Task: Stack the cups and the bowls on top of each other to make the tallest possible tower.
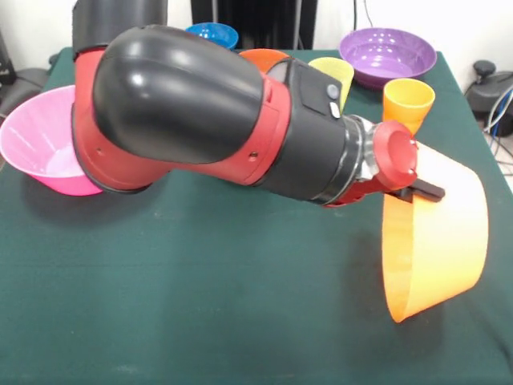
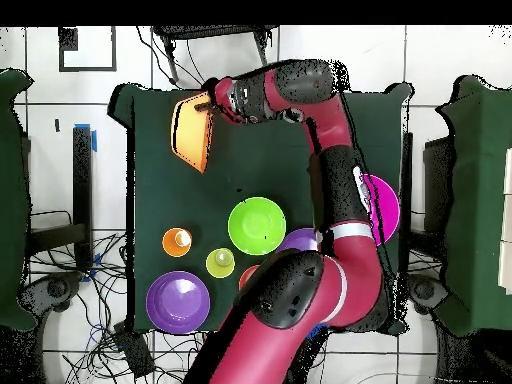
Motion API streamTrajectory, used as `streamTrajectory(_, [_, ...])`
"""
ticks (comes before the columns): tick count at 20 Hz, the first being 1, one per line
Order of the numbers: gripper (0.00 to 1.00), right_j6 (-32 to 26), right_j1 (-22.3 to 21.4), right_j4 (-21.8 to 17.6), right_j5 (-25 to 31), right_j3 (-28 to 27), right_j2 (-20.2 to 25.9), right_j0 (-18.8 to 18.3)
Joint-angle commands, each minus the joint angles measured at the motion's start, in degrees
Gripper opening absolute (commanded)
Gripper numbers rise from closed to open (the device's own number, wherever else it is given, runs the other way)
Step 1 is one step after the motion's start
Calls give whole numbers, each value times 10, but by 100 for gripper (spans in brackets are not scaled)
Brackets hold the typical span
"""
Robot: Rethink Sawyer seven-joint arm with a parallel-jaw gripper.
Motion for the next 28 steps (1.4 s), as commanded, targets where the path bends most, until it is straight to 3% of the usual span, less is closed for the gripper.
streamTrajectory(1, [0, -182, 63, -98, 57, -75, -1, -7])
streamTrajectory(9, [0, -230, 71, -151, 39, -122, -12, -6])
streamTrajectory(15, [0, -253, 41, -200, -2, -124, -43, -3])
streamTrajectory(20, [0, -260, 7, -244, -51, -104, -71, 2])
streamTrajectory(28, [0, -266, -6, -274, -85, -69, -55, -12])
